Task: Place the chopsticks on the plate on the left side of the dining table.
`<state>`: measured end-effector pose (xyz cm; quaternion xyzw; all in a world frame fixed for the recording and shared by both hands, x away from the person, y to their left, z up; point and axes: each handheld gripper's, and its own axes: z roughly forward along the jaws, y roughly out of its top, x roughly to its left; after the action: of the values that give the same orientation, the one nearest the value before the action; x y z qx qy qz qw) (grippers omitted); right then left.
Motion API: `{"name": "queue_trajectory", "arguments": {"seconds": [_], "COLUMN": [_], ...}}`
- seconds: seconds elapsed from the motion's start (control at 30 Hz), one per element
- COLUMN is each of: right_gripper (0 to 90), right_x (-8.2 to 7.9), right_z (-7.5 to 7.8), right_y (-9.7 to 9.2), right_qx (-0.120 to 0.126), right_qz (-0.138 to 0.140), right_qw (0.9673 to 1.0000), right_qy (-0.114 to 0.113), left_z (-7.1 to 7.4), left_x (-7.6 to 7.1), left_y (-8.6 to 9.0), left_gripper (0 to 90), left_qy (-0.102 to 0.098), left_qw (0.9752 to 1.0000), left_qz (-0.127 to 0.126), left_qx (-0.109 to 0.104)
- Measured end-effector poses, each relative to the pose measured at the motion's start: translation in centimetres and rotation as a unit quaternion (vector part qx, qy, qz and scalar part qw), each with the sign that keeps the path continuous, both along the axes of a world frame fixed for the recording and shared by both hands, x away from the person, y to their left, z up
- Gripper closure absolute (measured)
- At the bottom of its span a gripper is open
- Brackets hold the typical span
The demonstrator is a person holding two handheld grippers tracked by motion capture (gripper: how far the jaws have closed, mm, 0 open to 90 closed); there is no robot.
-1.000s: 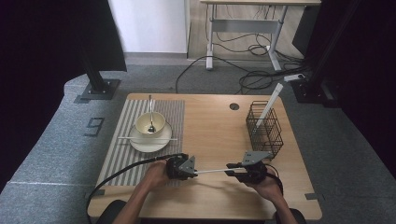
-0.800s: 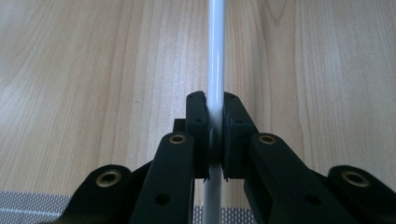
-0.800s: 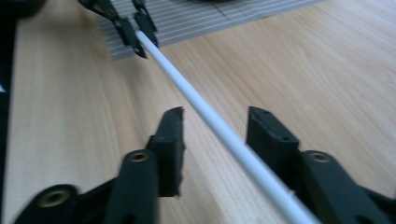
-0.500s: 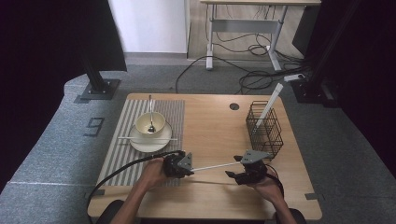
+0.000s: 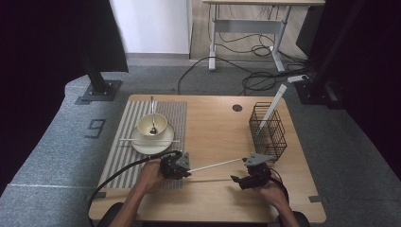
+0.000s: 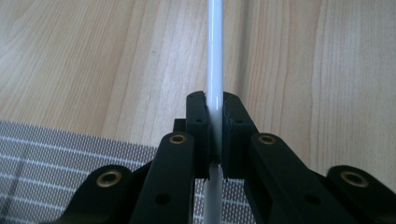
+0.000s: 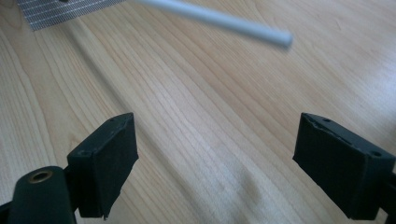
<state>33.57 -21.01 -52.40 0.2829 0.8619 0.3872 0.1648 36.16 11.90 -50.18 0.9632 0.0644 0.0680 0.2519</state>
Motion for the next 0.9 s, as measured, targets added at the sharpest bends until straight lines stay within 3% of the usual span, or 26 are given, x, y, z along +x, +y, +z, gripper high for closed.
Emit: {"name": "queue_trajectory", "arguments": {"seconds": [0.27, 0.4, 0.57, 0.9], "right_gripper": [12.1, 7.2, 0.0, 0.0], "right_x": [-0.4, -0.6, -0.7, -1.2], "right_z": [-0.9, -1.3, -1.9, -2.6], "right_y": [-0.7, -0.9, -1.2, -1.7], "right_qx": [-0.001, -0.005, -0.004, -0.008], "right_qz": [-0.006, -0.014, -0.027, -0.038], "right_qw": [0.9998, 0.9996, 0.9993, 0.9985], "right_qy": [0.017, 0.022, 0.027, 0.039], "left_z": [-0.1, -0.1, 0.0, 0.2], "left_x": [0.1, 0.2, 0.5, 0.9], "left_y": [1.1, 1.7, 2.8, 4.7], "left_gripper": [83.8, 83.8, 83.8, 83.7], "left_qy": [0.012, 0.018, 0.025, 0.036], "left_qw": [0.9996, 0.9991, 0.9978, 0.9942], "left_qz": [0.025, 0.04, 0.062, 0.101], "left_qx": [0.004, -0.001, -0.006, -0.012]}}
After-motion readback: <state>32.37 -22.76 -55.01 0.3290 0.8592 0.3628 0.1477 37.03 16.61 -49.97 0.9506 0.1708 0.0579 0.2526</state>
